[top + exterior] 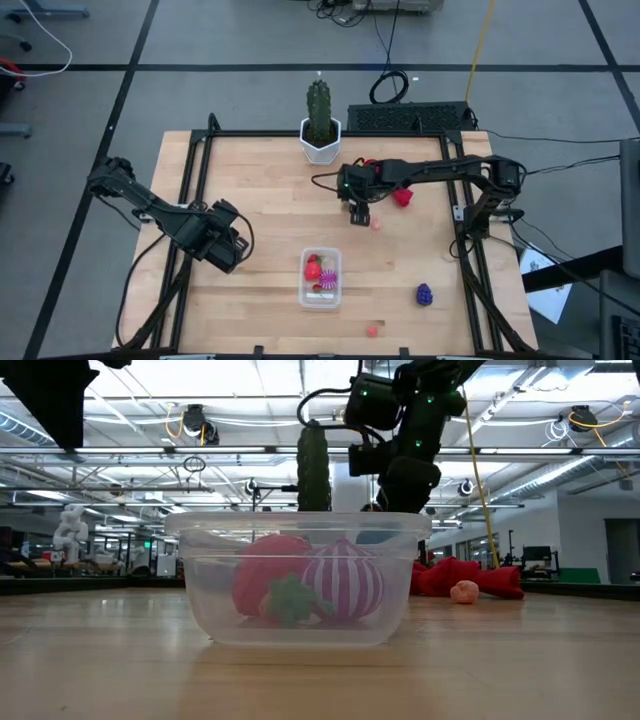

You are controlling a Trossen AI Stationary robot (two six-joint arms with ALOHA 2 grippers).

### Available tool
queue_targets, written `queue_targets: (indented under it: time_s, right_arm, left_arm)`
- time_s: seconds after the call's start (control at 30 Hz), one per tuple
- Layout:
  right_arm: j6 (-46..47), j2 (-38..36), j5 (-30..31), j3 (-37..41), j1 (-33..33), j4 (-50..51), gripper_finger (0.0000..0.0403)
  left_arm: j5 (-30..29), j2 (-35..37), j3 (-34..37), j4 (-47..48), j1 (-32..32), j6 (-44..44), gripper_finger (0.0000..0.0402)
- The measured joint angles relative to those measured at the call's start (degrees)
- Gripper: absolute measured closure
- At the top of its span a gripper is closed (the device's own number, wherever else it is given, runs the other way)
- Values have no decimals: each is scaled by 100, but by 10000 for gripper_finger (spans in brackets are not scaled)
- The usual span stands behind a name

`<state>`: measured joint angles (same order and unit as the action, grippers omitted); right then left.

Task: Pick and placing Produce into tupperware
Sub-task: Put the strawberry into the transparent container

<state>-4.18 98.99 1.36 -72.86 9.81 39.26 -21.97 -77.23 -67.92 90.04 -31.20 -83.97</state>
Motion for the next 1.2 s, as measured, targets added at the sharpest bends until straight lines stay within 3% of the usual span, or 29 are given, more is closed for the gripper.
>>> queue_targets:
  time_s: [0.33, 1.2]
  right_arm:
    - [-543, 226, -588, 41, 25, -156, 183]
    - [-838, 317, -733, 78, 366, -471, 183]
  left_arm:
    - [-107, 0, 0, -2, 0, 27, 227]
    - [-110, 0, 0, -4, 4, 24, 227]
